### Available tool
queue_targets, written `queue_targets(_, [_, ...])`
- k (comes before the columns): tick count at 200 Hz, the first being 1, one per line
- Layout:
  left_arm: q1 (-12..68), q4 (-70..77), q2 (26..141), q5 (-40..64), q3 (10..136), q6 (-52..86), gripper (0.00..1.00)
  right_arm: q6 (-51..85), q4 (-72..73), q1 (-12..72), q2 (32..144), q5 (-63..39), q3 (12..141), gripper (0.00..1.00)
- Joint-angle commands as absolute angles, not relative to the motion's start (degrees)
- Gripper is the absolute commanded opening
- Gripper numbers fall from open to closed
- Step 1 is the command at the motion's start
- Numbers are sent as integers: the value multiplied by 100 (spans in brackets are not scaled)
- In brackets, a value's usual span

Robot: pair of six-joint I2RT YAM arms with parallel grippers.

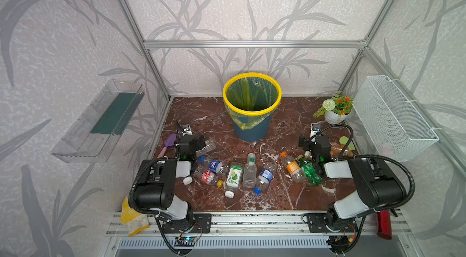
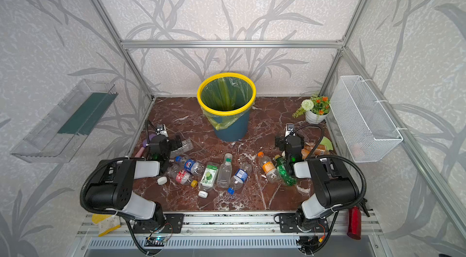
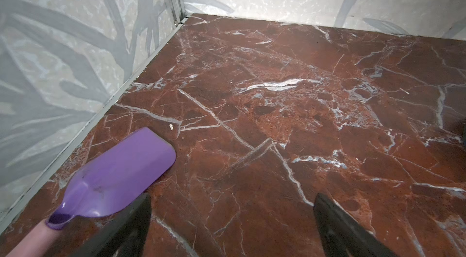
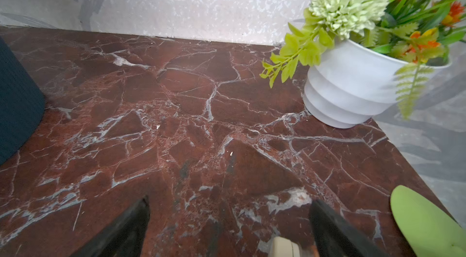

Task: Throw the plastic bottles in the bin
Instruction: Pick up the plastic bottle from the middle-right of the table.

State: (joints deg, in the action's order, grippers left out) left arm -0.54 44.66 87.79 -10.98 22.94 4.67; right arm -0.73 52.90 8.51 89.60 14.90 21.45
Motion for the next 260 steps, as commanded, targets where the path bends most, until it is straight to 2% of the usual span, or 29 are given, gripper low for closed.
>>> queue_targets(1, [-46, 4486, 8697, -1086, 2383, 384, 99, -88, 5486, 835, 8991, 1494, 2136, 99])
queue_targets(176, [-58, 4467, 8696, -1064, 2391, 387, 99, -69, 5457, 809, 8982, 1433, 2153, 99])
queue_targets(211, [-49, 4497, 8685, -1072, 2373, 384, 71, -125, 5129, 817, 8811, 1351, 2256, 89])
queue_targets(233, [-45, 4349, 8560, -1101, 2476, 331, 64, -248, 3262, 826, 8136, 1174, 2993, 83])
queue_targets(246, [-47, 3161, 8158, -1245, 2919, 449, 62, -147, 2596, 865, 7819, 1202, 3250, 82])
queue_targets(260, [-29, 2246, 7819, -1506, 3382, 535, 55, 208, 1878, 895, 7417, 1303, 3467, 81])
